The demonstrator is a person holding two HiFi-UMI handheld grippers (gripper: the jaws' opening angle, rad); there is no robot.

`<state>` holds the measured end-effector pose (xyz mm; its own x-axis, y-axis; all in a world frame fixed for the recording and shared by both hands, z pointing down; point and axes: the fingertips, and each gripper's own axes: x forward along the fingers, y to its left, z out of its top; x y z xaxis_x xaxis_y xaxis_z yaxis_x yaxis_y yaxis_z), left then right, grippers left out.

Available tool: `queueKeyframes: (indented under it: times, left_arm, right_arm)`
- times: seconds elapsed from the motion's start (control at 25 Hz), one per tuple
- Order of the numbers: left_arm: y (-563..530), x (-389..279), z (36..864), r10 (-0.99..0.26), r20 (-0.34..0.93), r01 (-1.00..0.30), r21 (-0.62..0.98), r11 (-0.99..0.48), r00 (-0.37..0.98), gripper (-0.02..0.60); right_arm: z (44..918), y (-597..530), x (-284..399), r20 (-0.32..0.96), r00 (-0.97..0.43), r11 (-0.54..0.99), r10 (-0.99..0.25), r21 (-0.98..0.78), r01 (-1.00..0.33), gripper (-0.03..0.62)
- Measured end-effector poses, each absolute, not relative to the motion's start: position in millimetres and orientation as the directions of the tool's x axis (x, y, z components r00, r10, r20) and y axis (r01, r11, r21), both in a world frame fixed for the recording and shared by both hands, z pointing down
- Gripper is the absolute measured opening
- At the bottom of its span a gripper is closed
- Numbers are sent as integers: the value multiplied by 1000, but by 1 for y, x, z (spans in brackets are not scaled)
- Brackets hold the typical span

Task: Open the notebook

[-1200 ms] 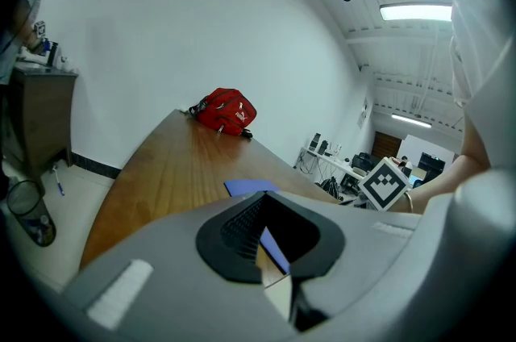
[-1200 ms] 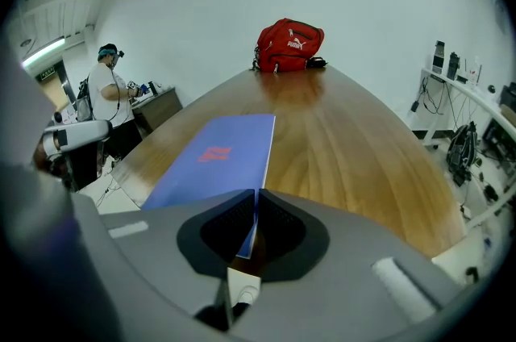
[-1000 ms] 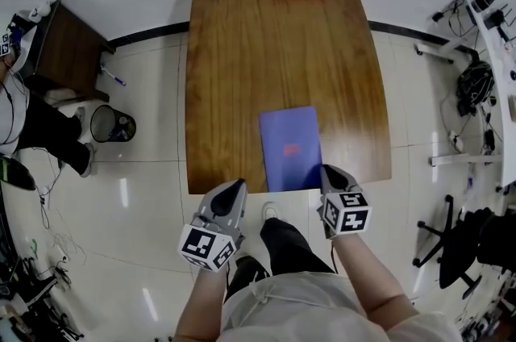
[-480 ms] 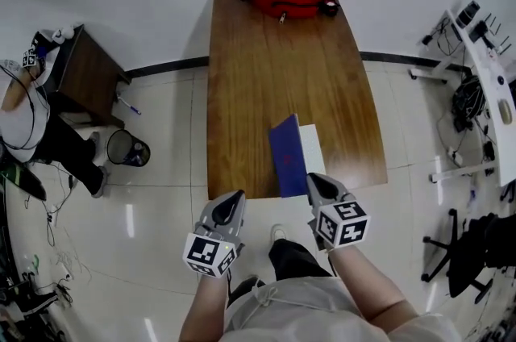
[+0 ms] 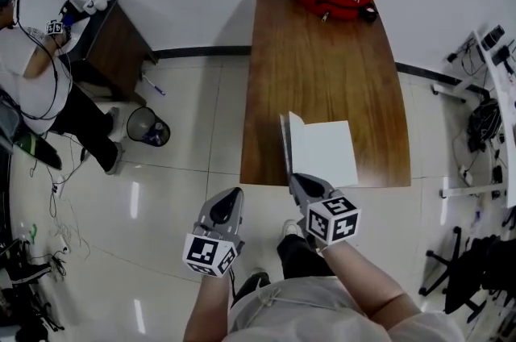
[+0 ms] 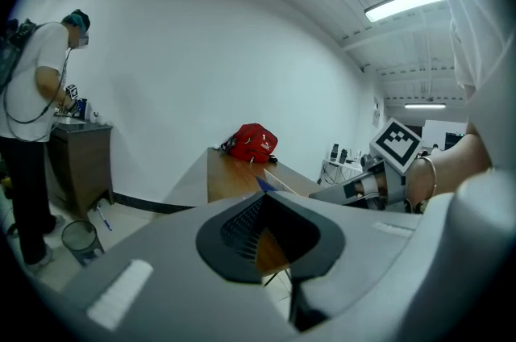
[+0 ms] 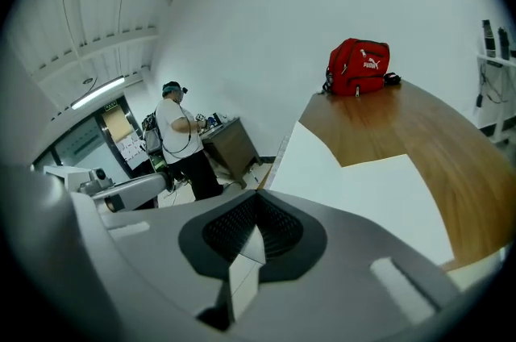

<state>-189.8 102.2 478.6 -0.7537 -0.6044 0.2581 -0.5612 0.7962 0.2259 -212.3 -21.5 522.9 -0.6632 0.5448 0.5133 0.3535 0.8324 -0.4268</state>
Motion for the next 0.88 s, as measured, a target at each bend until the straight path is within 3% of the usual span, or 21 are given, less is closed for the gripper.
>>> queueKeyframes:
  times: [0.56, 0.88]
  left_arm:
    - [151, -175, 565, -524, 383, -427, 312, 849, -761, 5]
    - [135, -189, 588, -539, 389, -430, 337, 838, -747, 5]
  right_arm:
    - [636, 26, -220, 672, -516, 847, 532, -411, 337, 9]
    - [645, 25, -224, 656, -510, 831, 556, -432, 351, 9]
